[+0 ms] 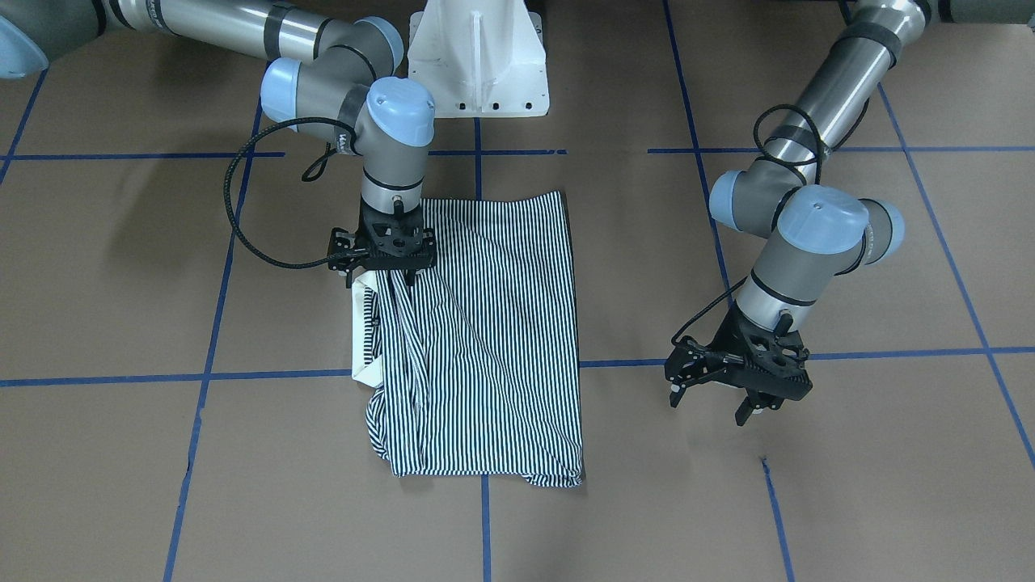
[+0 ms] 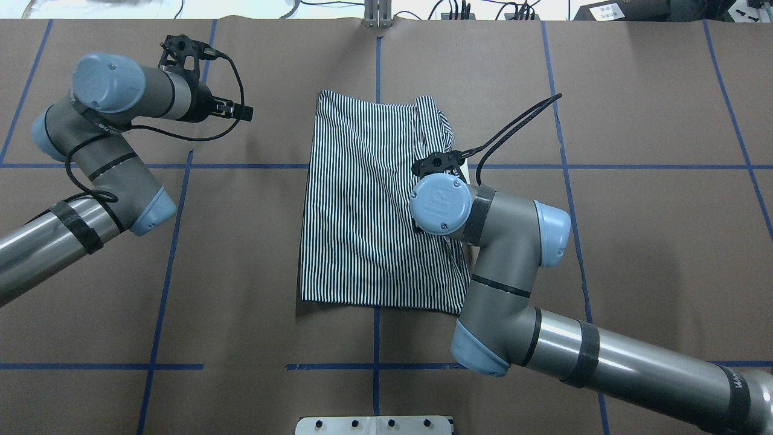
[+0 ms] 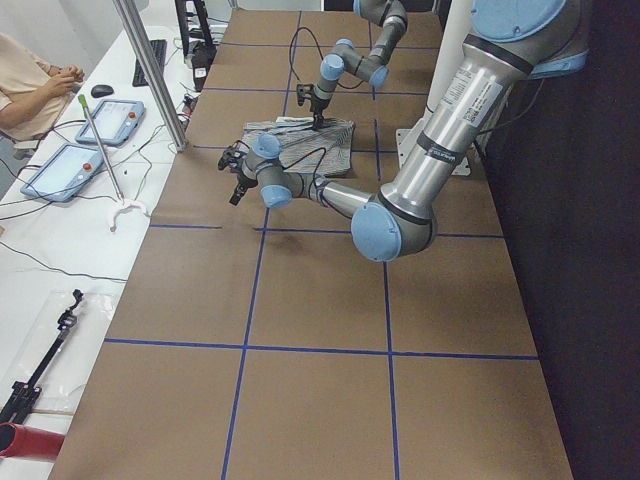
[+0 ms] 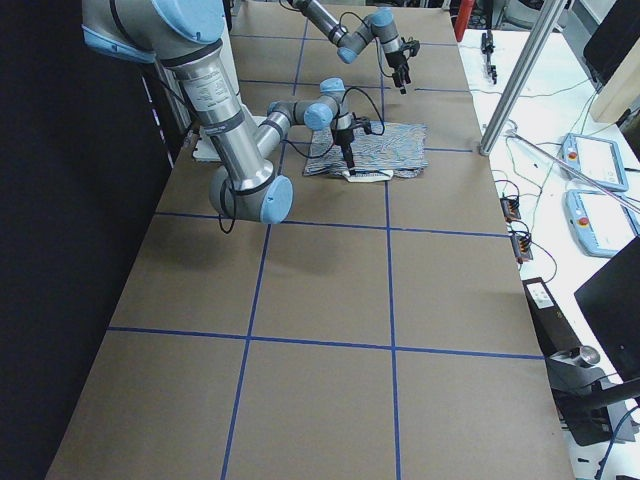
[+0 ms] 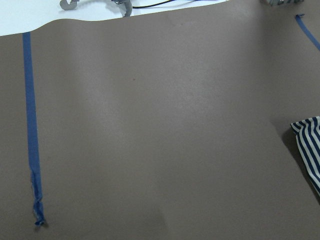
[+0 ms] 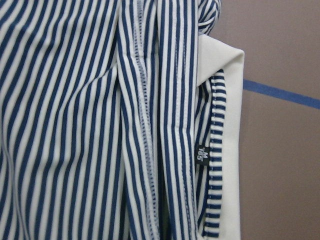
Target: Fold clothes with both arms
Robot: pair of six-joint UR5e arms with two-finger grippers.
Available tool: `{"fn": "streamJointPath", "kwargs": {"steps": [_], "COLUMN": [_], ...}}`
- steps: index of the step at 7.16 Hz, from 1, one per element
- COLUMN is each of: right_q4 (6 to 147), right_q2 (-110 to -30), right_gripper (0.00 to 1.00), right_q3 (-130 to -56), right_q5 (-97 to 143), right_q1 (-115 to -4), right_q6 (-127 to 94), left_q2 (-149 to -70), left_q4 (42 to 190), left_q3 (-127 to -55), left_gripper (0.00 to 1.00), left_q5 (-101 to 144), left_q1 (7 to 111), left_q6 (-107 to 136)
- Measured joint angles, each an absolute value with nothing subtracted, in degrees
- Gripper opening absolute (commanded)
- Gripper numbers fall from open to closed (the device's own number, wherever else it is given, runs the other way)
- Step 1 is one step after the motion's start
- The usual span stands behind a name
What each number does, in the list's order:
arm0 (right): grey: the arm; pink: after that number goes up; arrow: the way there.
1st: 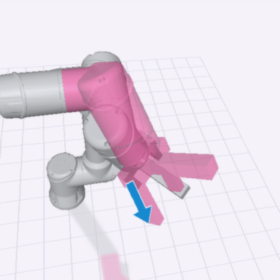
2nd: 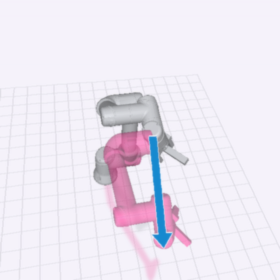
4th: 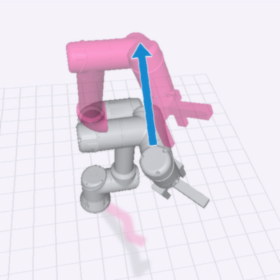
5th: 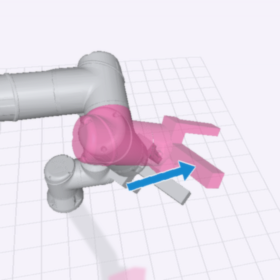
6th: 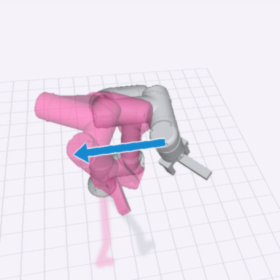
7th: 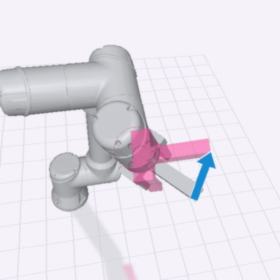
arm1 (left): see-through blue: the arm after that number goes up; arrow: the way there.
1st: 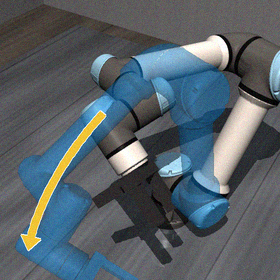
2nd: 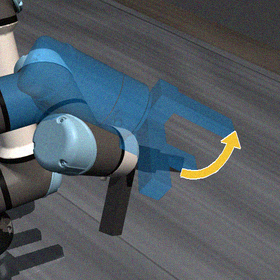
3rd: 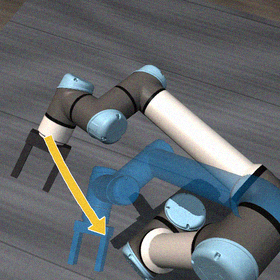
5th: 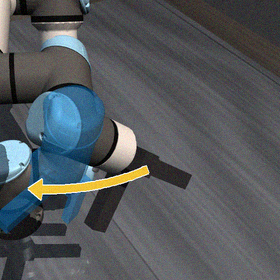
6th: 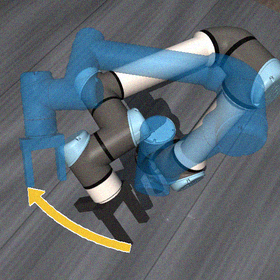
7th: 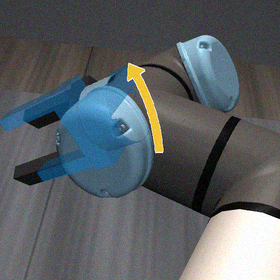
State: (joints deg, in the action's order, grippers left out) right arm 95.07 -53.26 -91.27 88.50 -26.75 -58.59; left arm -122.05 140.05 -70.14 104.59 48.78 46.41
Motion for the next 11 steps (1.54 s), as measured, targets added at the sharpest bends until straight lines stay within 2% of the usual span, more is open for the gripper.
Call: {"fn": "streamJointPath", "kwargs": {"steps": [5, 7, 9, 11], "right_q4": [94.8, 94.43, 94.29, 94.23], "right_q2": [-59.86, -59.33, -52.52, -43.04], "right_gripper": [1.0, 1.0, 1.0, 1.0], "right_q3": [-92.95, -93.06, -89.49, -80.53], "right_q5": [89.62, 90.79, 91.46, 91.57], "right_q1": [-33.99, -35.07, -35.29, -35.22], "right_q6": [-49.62, -49.28, -51.8, -54.93], "left_q2": [-122.07, -122.02, -122.12, -122.16], "left_q4": [140.18, 140.19, 140.19, 140.15], "left_q3": [-70.14, -70.14, -70.14, -70.14], "left_gripper": [1.0, 1.0, 1.0, 1.0], "left_q5": [104.59, 104.59, 104.59, 104.59], "left_q1": [47.96, 47.91, 47.9, 47.9], "left_q6": [46.65, 46.67, 46.67, 46.61]}}
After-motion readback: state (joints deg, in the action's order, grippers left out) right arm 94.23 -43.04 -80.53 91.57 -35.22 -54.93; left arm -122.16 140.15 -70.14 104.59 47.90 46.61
